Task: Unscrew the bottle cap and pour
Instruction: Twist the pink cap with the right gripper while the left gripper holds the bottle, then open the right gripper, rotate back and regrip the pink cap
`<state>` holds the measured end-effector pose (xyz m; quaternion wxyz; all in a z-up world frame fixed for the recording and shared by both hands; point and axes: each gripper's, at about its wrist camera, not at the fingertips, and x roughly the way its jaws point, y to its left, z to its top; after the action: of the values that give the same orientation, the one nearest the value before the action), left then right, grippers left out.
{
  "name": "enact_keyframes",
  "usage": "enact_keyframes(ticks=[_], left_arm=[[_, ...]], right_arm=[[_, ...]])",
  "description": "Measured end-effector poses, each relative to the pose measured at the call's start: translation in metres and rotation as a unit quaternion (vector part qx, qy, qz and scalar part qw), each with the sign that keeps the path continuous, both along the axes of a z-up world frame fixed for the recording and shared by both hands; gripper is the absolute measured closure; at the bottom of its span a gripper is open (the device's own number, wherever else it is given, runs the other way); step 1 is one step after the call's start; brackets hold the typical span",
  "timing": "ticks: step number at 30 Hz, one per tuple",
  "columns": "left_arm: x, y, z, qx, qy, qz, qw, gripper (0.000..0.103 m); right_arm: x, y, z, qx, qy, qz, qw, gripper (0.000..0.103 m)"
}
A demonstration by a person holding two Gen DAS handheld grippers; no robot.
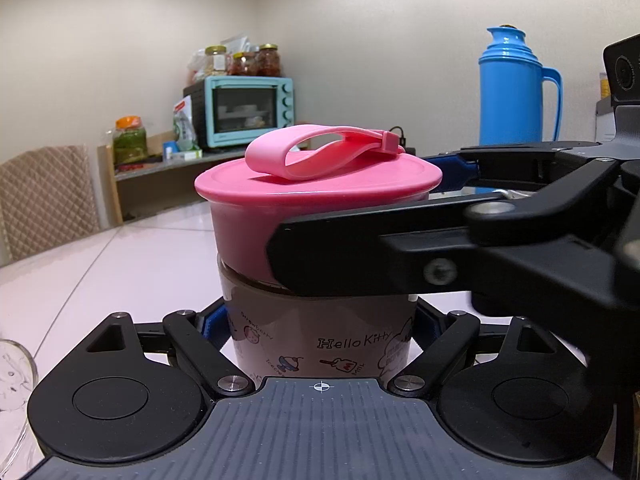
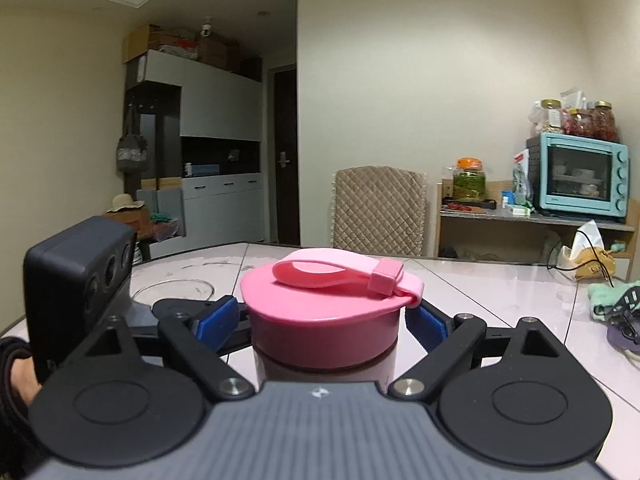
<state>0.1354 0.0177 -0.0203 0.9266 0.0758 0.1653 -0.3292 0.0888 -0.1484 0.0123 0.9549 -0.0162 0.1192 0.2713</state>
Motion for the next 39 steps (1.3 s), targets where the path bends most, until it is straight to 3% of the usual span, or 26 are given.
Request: enact_keyframes(ticks=[15,20,24,32,36,39], left_arm=[[0.0,-0.002,-0.002,0.001,0.0,0.001,1.0,0.013],[0.0,-0.003,-0.001,0.001,0.0,0.001,1.0,0.013],[0.0,-0.003,-0.002,0.001,0.0,0.001,1.0,0.013],[0.0,-0.004,-0.002,0.001,0.0,0.001,1.0,0.013],[-0.001,-0.004,-0.002,0.0,0.0,0.001,1.0,0.013],[-0.001,-0.005,-0.002,0.0,0.0,0.001,1.0,0.013]], right_arm=[[0.005,-0.001,-0.003,0.007,-0.004,0.005,1.0,0.018],[0.019,-0.018,0.0,-0.002,-0.001,0.07,0.998,0.018],[0.037,-0.037,0.0,-0.005,0.0,0.149,0.989,0.018],[0.079,-0.067,0.002,0.012,0.008,0.305,0.952,0.018],[0.085,-0.07,0.007,0.009,0.011,0.33,0.944,0.018],[0.077,-0.066,0.012,-0.002,0.008,0.312,0.95,0.017]])
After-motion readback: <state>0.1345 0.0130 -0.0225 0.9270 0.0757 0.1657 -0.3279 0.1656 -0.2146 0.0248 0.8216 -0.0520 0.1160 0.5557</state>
